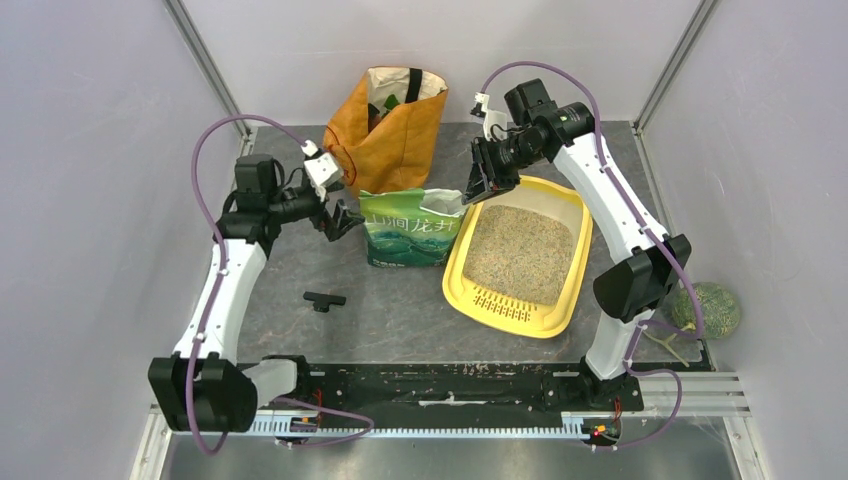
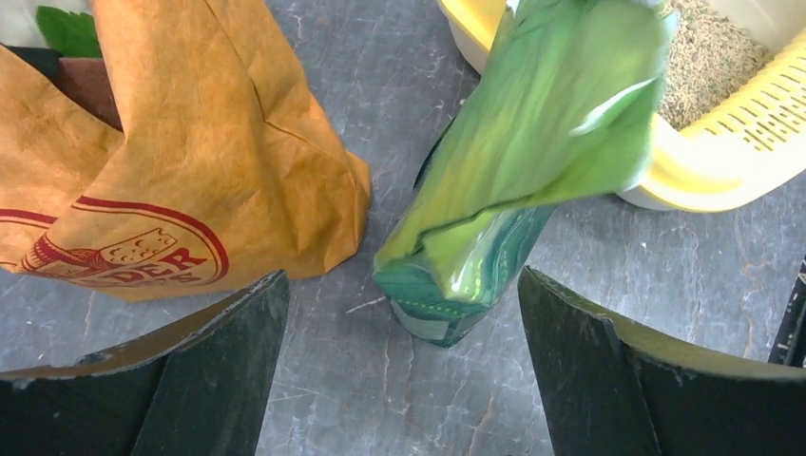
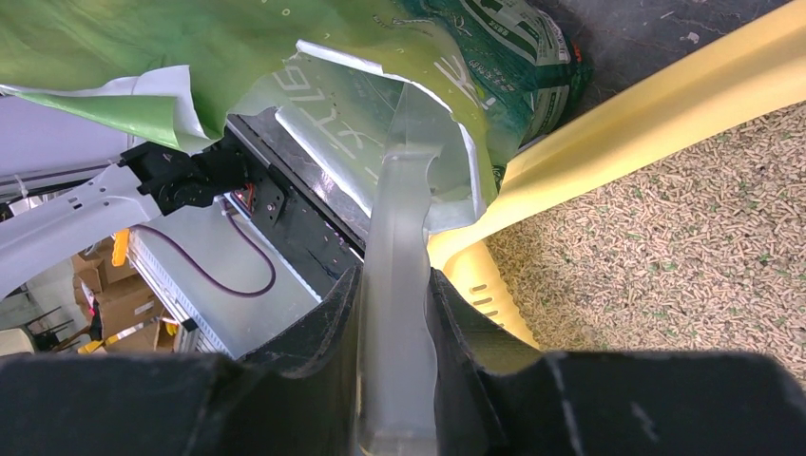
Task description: Fill the litter box with clean litter
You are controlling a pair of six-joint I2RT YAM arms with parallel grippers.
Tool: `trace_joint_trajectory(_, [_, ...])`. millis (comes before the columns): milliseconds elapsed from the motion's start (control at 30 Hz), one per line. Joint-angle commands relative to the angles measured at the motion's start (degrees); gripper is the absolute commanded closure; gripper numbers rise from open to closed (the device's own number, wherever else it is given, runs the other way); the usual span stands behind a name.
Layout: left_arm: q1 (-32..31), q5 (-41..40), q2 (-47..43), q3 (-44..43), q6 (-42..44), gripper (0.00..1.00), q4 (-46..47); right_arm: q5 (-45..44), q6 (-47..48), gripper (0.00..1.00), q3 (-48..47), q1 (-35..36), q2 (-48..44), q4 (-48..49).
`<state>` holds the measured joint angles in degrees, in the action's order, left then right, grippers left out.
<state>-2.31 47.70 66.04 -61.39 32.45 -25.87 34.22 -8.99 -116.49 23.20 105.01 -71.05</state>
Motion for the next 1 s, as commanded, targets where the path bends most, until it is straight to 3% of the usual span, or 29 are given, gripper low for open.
trace_joint_trajectory(0, [6.4, 12.9, 4.1, -0.6, 8.8, 0.05, -3.2, -0.9, 1.0, 1.00, -0.8, -0.1, -0.6, -2.4])
trace_joint_trajectory(267, [5.3, 17.9, 10.0, 4.2, 22.7, 0.14, 1.6, -0.5, 0.9, 1.00, -0.8, -0.1, -0.3, -2.6])
trace_joint_trajectory(467, [3.0, 20.4, 13.0, 6.5, 22.6, 0.16, 7.3, -0.7, 0.8, 1.00, -0.5, -0.1, -0.1, -2.6])
trace_joint_trajectory(633, [0.7, 18.4, 14.8, 11.5, 11.3, 0.16, 25.3, -0.7, 0.7, 1.00, -0.6, -0.1, 0.0, -2.9])
trace_joint_trajectory(767, [-0.2, 19.3, 16.8, 11.2, 9.8, 0.19, 28.1, -1.0, 1.0, 1.00, -0.7, -0.1, 0.5, -3.2])
trace_joint_trajectory(833, [-0.7, 20.7, 17.4, 10.9, 9.0, 0.35, 27.8, -1.3, 1.1, 1.00, -1.1, -0.1, 0.8, -3.3])
trace_joint_trajectory(900, [-1.2, 21.0, 17.1, 10.1, 10.0, 0.62, 25.1, -1.6, 1.4, 1.00, -1.6, -0.1, 1.1, -3.5])
trace_joint_trajectory(967, [-1.7, 21.3, 16.9, 7.2, 14.8, 0.87, 15.9, -1.7, 1.5, 1.00, -1.8, -0.1, 1.3, -3.4])
